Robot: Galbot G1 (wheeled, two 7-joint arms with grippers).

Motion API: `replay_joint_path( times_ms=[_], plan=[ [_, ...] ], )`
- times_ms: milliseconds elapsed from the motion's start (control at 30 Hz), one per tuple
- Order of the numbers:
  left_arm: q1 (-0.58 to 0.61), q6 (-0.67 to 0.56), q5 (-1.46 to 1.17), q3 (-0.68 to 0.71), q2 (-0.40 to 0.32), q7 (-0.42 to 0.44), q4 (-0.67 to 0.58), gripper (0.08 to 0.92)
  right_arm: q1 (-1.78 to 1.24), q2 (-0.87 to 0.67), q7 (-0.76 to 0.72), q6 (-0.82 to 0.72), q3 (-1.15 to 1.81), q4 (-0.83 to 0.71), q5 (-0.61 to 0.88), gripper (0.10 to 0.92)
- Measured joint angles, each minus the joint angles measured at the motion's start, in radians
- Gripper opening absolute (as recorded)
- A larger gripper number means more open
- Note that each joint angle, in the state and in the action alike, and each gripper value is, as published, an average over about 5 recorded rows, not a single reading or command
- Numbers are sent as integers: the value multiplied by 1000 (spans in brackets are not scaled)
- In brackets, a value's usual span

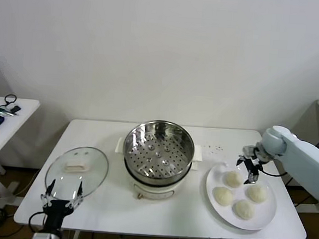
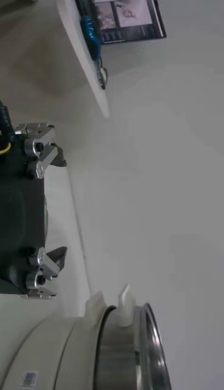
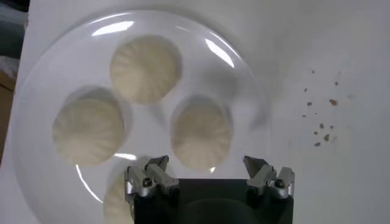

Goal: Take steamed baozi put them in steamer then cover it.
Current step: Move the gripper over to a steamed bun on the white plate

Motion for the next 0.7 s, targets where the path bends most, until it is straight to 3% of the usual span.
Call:
replay_joint_path(
  times_ms=[467, 700],
  plan=[
    [-22, 15, -1, 0, -2, 0, 11, 823, -9, 80, -5, 12, -24, -77, -16, 818],
    [-34, 24, 1, 5, -3, 0, 7, 823, -6, 87, -6, 15, -27, -86, -21, 744]
  ],
)
